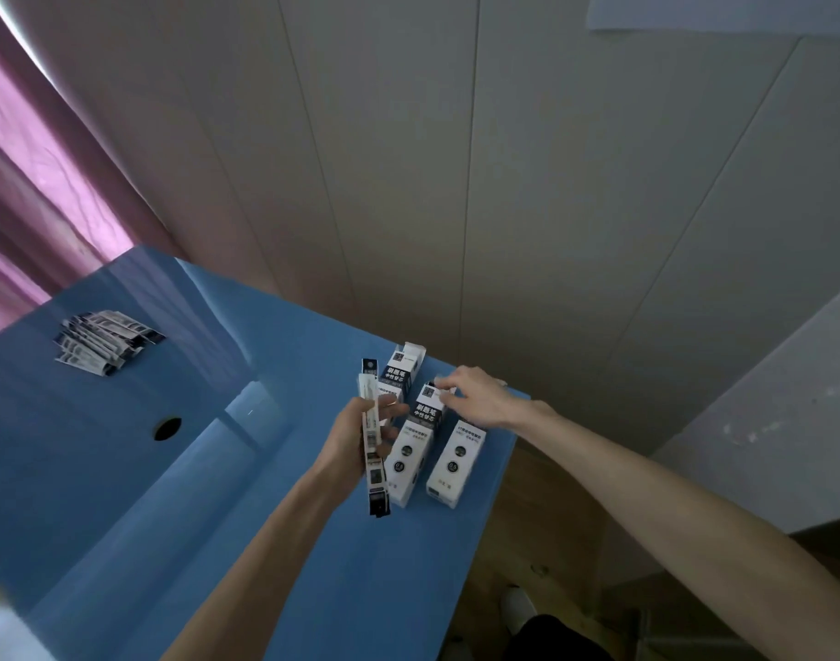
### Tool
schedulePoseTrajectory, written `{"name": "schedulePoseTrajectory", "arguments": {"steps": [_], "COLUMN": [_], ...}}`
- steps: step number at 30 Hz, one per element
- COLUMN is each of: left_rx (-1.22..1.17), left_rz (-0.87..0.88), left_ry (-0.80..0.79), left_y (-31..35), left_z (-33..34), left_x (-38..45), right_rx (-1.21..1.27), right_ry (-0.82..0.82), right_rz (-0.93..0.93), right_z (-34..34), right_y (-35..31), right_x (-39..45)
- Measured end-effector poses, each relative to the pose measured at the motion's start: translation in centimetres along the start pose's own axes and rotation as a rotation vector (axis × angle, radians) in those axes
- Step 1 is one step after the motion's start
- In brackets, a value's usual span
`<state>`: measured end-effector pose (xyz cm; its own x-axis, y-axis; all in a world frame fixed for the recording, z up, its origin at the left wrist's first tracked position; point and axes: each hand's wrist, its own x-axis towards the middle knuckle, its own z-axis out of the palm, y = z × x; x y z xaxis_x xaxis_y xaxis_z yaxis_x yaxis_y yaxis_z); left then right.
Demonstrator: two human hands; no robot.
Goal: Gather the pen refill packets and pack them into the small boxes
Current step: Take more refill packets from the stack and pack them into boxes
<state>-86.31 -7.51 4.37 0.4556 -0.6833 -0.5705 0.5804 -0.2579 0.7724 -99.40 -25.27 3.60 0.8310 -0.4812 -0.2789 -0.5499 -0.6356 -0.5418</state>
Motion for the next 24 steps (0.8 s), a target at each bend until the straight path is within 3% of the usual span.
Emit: {"name": "schedulePoseTrajectory", "arguments": {"steps": [3,6,11,15,18,24], "left_rx": [-0.047,-0.148,-0.340,-0.411,-0.401,-0.270], "left_rz": [-0.002,0.046,0.108,0.111,0.113,0.084], "left_ry": [-0.016,-0.066,-0.119,-0.144,-0.152,-0.163], "left_y": [0.6,0.8,1.0,1.0,1.2,1.7], "left_z": [-0.6,-0.6,0.3,1.3,1.7,1.4], "left_x": [0.7,1.3,1.9,2.0,1.6,0.8], "right_rx": [-0.001,0.197,0.487,0.692,0.869,0.993], "right_ry": [0.072,0.250,0.087,0.156,0.138,0.129], "right_rz": [-0.004,-0.013,-0.021,0.048,0.127,0.186], "right_z": [0.5,1.6,4.2,5.2,4.9,3.9], "right_y": [0.3,-0.3,-2.8,-3.3,-3.1,-2.3], "right_x": [0.0,-1.5,-5.5,-5.8,-5.8,-6.1]}}
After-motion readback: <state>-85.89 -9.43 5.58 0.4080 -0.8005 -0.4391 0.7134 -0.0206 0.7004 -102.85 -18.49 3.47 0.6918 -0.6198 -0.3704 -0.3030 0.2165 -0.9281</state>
